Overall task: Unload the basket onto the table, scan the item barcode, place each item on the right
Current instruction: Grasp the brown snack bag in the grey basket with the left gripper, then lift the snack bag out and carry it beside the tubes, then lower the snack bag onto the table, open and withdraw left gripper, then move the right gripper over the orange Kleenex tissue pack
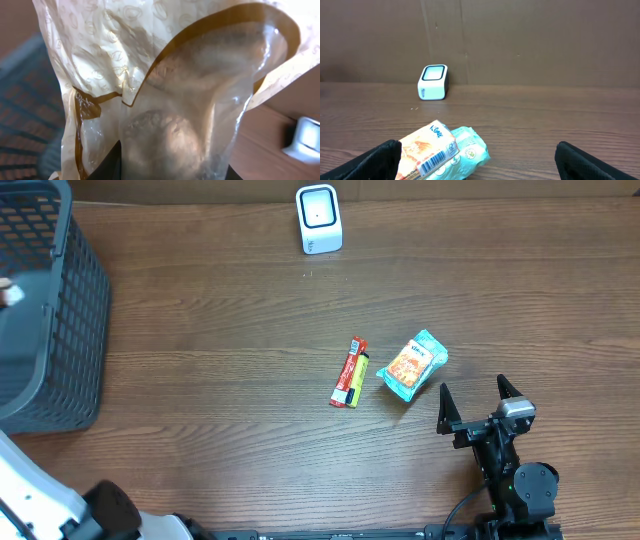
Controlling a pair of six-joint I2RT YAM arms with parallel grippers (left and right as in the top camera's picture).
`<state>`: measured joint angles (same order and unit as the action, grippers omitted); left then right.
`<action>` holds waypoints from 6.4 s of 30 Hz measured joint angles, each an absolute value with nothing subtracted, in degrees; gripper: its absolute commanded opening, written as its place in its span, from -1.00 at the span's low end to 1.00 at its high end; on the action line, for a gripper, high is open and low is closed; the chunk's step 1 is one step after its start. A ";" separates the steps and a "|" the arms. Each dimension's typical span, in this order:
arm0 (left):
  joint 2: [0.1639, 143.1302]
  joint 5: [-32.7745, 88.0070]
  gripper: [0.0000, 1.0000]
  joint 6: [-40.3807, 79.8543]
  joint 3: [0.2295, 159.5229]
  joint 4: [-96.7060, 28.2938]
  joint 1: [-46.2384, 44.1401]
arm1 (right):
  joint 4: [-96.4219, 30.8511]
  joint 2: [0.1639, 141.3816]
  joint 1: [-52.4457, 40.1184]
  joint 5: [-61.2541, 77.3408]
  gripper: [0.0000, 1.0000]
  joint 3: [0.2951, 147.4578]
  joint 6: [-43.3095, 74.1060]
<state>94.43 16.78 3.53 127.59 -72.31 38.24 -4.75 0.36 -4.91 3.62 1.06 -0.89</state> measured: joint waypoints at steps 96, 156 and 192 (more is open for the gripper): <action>104.38 -4.08 -0.18 38.39 66.54 -49.87 -34.37 | -4.73 0.36 -4.91 3.57 1.00 1.06 -0.84; 101.80 -12.49 0.59 27.57 92.64 -65.30 -16.97 | -4.73 0.36 -4.91 3.57 1.00 1.06 -0.89; 101.80 -12.91 1.00 26.81 92.64 -64.29 -4.10 | -4.71 0.36 -4.91 3.60 1.00 1.06 -0.86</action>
<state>101.80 -12.91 26.81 92.64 -64.29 -4.10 -4.71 0.36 -4.91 3.60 1.06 -0.86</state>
